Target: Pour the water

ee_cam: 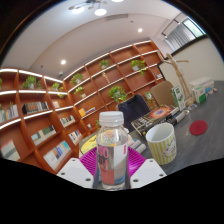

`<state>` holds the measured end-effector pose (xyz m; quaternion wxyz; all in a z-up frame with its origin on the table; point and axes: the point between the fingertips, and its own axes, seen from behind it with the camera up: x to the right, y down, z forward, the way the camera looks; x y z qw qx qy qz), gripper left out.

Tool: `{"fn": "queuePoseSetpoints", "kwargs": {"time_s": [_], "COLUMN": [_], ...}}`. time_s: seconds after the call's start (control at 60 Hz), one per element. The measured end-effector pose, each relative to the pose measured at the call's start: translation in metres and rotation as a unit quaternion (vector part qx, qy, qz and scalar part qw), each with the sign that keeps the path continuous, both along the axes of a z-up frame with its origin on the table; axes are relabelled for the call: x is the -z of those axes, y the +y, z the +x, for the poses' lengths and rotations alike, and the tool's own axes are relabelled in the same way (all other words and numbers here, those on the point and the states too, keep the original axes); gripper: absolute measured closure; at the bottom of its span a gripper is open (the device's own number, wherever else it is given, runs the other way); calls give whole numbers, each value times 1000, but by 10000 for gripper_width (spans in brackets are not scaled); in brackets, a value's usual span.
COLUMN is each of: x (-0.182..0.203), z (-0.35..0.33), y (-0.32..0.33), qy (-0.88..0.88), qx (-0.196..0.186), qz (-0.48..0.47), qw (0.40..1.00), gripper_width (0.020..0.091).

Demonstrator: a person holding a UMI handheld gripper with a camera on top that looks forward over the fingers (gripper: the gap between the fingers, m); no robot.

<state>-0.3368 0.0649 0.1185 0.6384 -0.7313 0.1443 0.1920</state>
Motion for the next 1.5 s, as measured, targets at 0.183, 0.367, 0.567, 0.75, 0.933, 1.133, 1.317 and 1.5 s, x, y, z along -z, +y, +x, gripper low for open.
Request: {"fn": "queuePoseSetpoints", "kwargs": {"time_s": [0.183,0.367,0.567,0.75,0.933,1.133,1.317,1.5], "x": [-37,-49,-63,-58,-52,-91,-113,-94], "z": [17,20,28,44,46,43,91,181], "y": [15,38,51,54,52,36,27,30], "qy": [304,509,677,760,747,591,216,-148], "qx": [-3,-3,4,20,26,3,28,132], "qz": [31,24,29,30,19,33,46,0], "qw": [952,860,736,648,664,806,975,980], "gripper_width": [705,705,704,706,706,704,705,707]}}
